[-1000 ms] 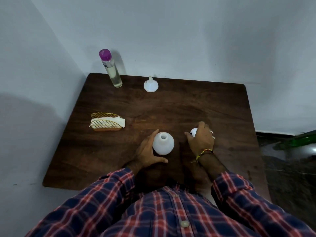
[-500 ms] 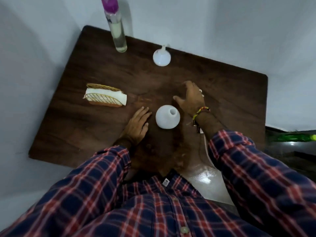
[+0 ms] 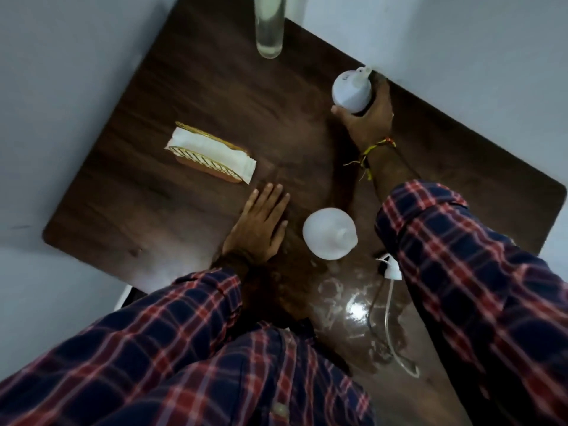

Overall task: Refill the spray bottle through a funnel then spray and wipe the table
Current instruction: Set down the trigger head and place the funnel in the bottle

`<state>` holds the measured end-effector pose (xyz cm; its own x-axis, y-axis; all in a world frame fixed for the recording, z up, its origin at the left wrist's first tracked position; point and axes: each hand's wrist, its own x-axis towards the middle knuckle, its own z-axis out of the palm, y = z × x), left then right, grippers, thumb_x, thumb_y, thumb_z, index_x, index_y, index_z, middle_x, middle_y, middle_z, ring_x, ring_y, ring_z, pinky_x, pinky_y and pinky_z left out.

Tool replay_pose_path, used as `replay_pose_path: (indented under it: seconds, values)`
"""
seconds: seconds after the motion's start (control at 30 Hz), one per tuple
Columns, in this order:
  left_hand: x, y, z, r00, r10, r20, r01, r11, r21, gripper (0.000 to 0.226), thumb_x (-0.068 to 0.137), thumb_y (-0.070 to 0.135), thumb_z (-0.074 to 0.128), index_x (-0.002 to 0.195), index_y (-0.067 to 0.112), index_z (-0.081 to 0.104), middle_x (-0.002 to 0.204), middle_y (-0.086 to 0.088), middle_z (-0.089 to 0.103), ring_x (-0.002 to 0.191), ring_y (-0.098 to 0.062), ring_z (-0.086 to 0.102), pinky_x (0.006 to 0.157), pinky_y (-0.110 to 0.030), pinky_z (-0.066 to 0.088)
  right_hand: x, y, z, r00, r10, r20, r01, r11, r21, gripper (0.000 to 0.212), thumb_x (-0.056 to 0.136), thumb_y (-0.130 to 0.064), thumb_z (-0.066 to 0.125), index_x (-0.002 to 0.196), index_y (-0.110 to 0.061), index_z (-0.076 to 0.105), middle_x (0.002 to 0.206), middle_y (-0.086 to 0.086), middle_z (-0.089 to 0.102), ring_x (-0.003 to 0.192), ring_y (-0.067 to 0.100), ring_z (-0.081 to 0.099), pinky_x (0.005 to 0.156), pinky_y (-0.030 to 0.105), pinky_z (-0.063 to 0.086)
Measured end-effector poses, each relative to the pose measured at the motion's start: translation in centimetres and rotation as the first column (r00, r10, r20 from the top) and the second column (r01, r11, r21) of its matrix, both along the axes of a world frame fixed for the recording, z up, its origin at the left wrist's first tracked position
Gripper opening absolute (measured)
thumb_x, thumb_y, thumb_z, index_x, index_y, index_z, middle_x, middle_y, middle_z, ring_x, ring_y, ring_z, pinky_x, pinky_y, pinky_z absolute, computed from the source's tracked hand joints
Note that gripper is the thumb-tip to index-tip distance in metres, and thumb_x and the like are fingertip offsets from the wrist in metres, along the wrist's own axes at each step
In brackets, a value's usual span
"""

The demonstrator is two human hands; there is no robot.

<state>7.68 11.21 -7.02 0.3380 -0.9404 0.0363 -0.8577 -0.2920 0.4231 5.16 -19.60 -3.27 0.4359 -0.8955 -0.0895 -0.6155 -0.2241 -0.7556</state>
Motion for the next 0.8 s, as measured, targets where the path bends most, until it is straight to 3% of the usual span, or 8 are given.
replay_pose_path:
  seconds: [0.23, 0.37, 0.57, 0.7, 0.8]
  values:
    - [0.1, 0.1, -0.1, 0.999, 0.004, -0.033, -0.005, 0.999, -0.032, 0.055, 0.097, 0.027, 0.049, 0.147, 0.005, 0.042, 0.157, -0.015, 0.034, 0.148, -0.03, 0.026, 0.122, -0.048, 0.016, 1.2, -1.2, -0.7, 0.995, -0.033, 0.092, 0.035, 0.999, -0.013, 0.052, 0.074, -0.035, 0.073, 0.117, -0.008, 0.069, 0.115, 0.003, 0.071, 0.107, 0.016, 0.065, 0.096, 0.032, 0.051]
    - [0.0, 0.1, -0.1, 0.999, -0.003, -0.032, 0.003, 1.0, -0.006, 0.056, 0.098, 0.029, 0.047, 0.149, 0.007, 0.039, 0.158, -0.014, 0.032, 0.148, -0.029, 0.024, 0.122, -0.047, 0.015, -0.3, 0.5, 0.6, 0.993, -0.033, 0.116, 0.036, 0.999, -0.024, 0.037, 0.078, -0.031, 0.073, 0.109, -0.011, 0.07, 0.103, -0.005, 0.071, 0.098, 0.011, 0.067, 0.088, 0.027, 0.054]
    - [-0.1, 0.2, -0.2, 0.998, -0.009, -0.058, 0.008, 1.0, -0.014, 0.055, 0.099, 0.03, 0.043, 0.149, 0.008, 0.038, 0.158, -0.013, 0.032, 0.149, -0.028, 0.023, 0.123, -0.047, 0.013, -7.4, 4.8, 3.7, 0.994, -0.01, 0.107, 0.017, 0.998, -0.058, 0.033, 0.081, -0.029, 0.073, 0.108, -0.009, 0.069, 0.107, 0.005, 0.071, 0.099, 0.019, 0.068, 0.088, 0.038, 0.056]
    - [0.2, 0.3, 0.2, 0.994, -0.015, -0.111, 0.014, 1.0, -0.009, 0.054, 0.1, 0.033, 0.041, 0.149, 0.011, 0.04, 0.158, -0.012, 0.033, 0.149, -0.027, 0.024, 0.123, -0.047, 0.012, -14.2, 9.0, 6.1, 0.986, -0.152, 0.065, 0.158, 0.982, -0.101, 0.038, 0.08, -0.031, 0.072, 0.11, -0.008, 0.069, 0.109, 0.008, 0.069, 0.101, 0.021, 0.066, 0.09, 0.041, 0.054]
    - [0.5, 0.6, 1.3, 0.978, -0.038, -0.204, 0.041, 0.999, 0.011, 0.062, 0.098, 0.046, 0.039, 0.153, 0.018, 0.033, 0.16, -0.007, 0.028, 0.151, -0.023, 0.015, 0.122, -0.052, 0.011, -18.0, 12.8, 8.3, 0.973, -0.229, 0.039, 0.232, 0.967, -0.107, 0.034, 0.079, -0.027, 0.075, 0.108, -0.011, 0.071, 0.107, 0.004, 0.07, 0.099, 0.017, 0.066, 0.09, 0.04, 0.054]
